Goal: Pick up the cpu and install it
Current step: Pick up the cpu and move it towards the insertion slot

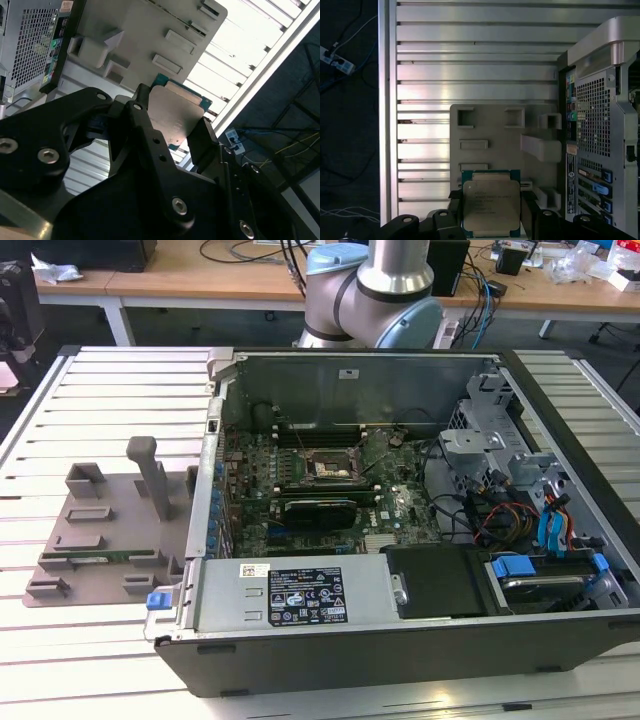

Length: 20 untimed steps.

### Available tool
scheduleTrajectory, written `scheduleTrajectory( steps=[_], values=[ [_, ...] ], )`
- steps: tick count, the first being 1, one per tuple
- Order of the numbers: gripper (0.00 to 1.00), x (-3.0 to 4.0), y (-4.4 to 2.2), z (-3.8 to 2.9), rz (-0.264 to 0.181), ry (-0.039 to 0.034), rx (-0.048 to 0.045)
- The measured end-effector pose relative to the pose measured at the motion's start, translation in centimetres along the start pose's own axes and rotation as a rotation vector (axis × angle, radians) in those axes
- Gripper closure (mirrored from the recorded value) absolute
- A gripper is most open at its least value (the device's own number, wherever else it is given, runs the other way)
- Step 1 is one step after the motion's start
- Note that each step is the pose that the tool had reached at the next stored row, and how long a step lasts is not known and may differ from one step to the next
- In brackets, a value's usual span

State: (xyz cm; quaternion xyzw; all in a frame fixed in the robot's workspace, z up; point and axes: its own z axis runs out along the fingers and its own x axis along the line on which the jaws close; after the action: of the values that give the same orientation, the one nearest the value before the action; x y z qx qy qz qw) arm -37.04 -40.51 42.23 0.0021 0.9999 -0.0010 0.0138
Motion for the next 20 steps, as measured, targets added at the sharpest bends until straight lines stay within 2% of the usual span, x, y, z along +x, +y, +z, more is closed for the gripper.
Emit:
scheduleTrajectory(
  steps=[17,18,20],
  values=[
    [0.45,-0.29,0.0,1.5,0.0,0.0001,0.0001],
    [0.45,-0.36,0.0,1.64,0.0,-0.0001,0.0],
    [0.45,-1.06,0.01,1.73,0.0,0.0,-0.0001]
  ],
)
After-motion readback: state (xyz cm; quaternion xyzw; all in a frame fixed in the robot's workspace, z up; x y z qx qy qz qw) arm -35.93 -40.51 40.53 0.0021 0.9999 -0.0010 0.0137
